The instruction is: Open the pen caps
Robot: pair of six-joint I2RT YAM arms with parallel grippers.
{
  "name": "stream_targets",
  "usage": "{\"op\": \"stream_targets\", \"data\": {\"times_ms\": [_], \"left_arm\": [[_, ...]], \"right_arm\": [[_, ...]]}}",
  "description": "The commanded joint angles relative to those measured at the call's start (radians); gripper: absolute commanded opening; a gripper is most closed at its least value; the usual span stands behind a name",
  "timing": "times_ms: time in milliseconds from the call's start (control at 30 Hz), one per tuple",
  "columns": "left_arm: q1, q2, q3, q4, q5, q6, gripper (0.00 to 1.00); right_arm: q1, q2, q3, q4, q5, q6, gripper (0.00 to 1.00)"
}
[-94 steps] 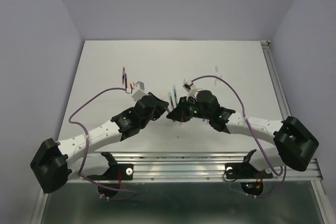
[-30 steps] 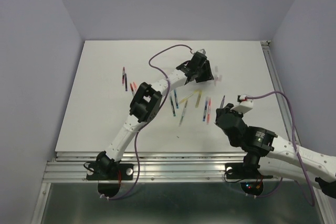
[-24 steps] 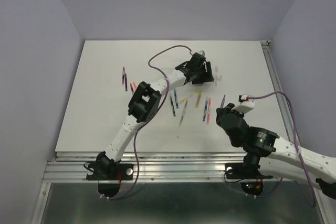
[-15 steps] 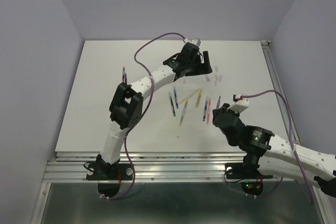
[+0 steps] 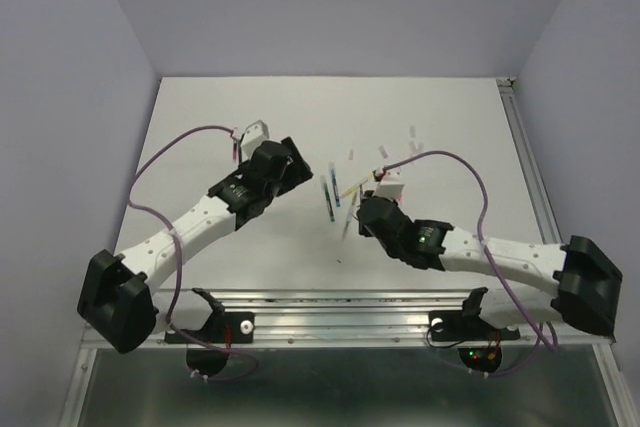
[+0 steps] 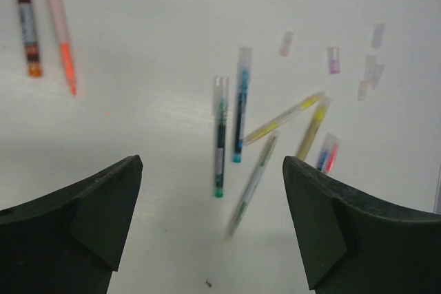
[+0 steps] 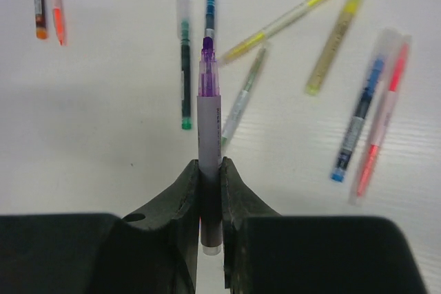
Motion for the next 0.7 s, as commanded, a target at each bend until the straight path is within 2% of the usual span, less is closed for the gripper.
{"op": "stream_targets", "data": {"times_ms": [0,133,167,233,333,367,433,600,667], "left_arm": [[-0.009,-0.176,-0.195,-0.108,-0.117,-0.195,0.95],[-0.009,-0.359,-0.294,-0.206,-0.151,-0.272,0.95],[-0.009,-0.385,-0.315,-0.218,-0.159,-0.286,0.95],[-0.009,-0.454,-0.326,-0.247,-0.183,-0.289,0.95],[-0.007,-0.523,-0.354,-0.269,-0.208,-0.295,0.98],[-0.007,-0.548,-0.364,-0.278,-0.215,-0.298,0.98],[-0.007,-0.566,-0.37,-0.296,-0.223,-0.301,0.99],[-0.009,-0.605,-0.377,-0.312,-0.243,-0.296,0.99],[-0.009,-0.606,-0.377,-0.315,-0.246,-0.296,0.99]], "right_arm": [[-0.027,0.211,0.204,0.169,-0.121,-0.107,0.01],[-0.126,0.435,0.332,0.313,-0.364,-0.171,0.02],[-0.142,0.534,0.362,0.353,-0.473,-0.171,0.03],[-0.165,0.636,0.492,0.364,-0.538,-0.194,0.03],[-0.166,0.829,0.655,0.298,-0.563,-0.225,0.05],[-0.168,0.915,0.771,0.243,-0.569,-0.234,0.06],[-0.174,0.978,0.876,0.144,-0.57,-0.239,0.06],[-0.182,1.127,1.1,0.064,-0.561,-0.25,0.12],[-0.182,1.166,1.166,-0.005,-0.572,-0.259,0.2]]}}
